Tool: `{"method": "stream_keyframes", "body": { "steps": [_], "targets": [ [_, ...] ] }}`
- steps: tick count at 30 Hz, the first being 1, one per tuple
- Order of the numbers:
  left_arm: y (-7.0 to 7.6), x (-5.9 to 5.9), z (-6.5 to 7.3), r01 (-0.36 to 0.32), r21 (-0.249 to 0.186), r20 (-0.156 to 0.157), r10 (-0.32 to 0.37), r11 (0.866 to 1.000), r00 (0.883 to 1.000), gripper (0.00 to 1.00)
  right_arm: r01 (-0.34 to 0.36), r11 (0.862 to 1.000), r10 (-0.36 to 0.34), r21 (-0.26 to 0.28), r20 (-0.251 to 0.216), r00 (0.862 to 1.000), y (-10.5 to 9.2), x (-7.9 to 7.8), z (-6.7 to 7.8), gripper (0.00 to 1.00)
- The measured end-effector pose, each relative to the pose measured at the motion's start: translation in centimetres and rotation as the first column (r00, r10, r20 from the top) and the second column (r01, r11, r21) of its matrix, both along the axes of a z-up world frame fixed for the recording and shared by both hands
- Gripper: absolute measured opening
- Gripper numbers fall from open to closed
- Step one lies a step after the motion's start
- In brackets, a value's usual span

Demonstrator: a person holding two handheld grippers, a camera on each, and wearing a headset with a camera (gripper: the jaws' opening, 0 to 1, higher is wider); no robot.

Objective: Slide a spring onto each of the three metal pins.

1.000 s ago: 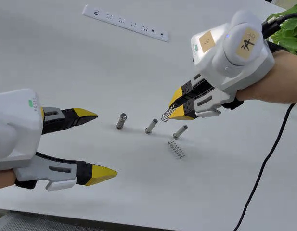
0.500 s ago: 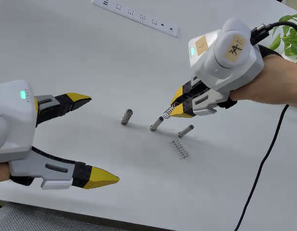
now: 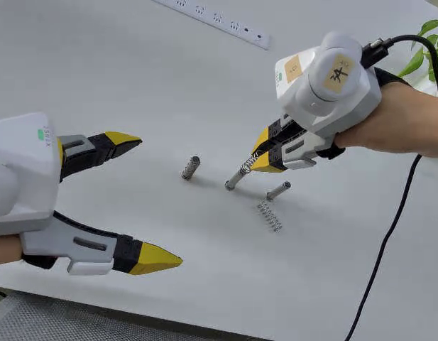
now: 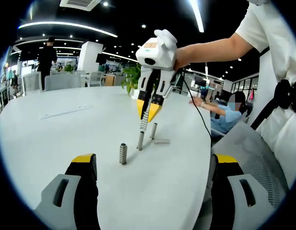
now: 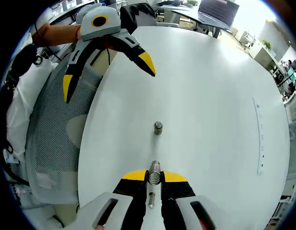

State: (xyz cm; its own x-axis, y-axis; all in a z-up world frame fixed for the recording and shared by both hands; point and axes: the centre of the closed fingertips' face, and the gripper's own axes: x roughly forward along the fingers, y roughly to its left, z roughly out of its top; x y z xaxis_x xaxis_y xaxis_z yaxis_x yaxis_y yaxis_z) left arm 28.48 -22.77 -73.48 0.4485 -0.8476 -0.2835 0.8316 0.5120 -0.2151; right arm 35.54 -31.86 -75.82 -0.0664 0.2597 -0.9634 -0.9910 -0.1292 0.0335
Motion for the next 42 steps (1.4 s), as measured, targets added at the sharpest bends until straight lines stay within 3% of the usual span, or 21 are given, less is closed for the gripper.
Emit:
{"method": "stream_keyframes", "body": {
  "steps": [24, 42],
  "targets": [
    [-0.4, -0.3, -0.1, 0.009, -0.017, -0.01, -0.009, 1.0, 1.0, 0.99, -0.02, 1.0, 0.02, -0.02, -0.015, 1.0, 0.2, -0.2, -1.3, 0.07],
    [-0.1, -0.3, -0.3, 0.007, -0.022, -0.019, -0.008, 1.0, 1.0, 0.99, -0.042, 0.998, 0.041, -0.046, -0.021, 0.999, 0.3, 0.0, -3.3, 0.07]
  ]
}}
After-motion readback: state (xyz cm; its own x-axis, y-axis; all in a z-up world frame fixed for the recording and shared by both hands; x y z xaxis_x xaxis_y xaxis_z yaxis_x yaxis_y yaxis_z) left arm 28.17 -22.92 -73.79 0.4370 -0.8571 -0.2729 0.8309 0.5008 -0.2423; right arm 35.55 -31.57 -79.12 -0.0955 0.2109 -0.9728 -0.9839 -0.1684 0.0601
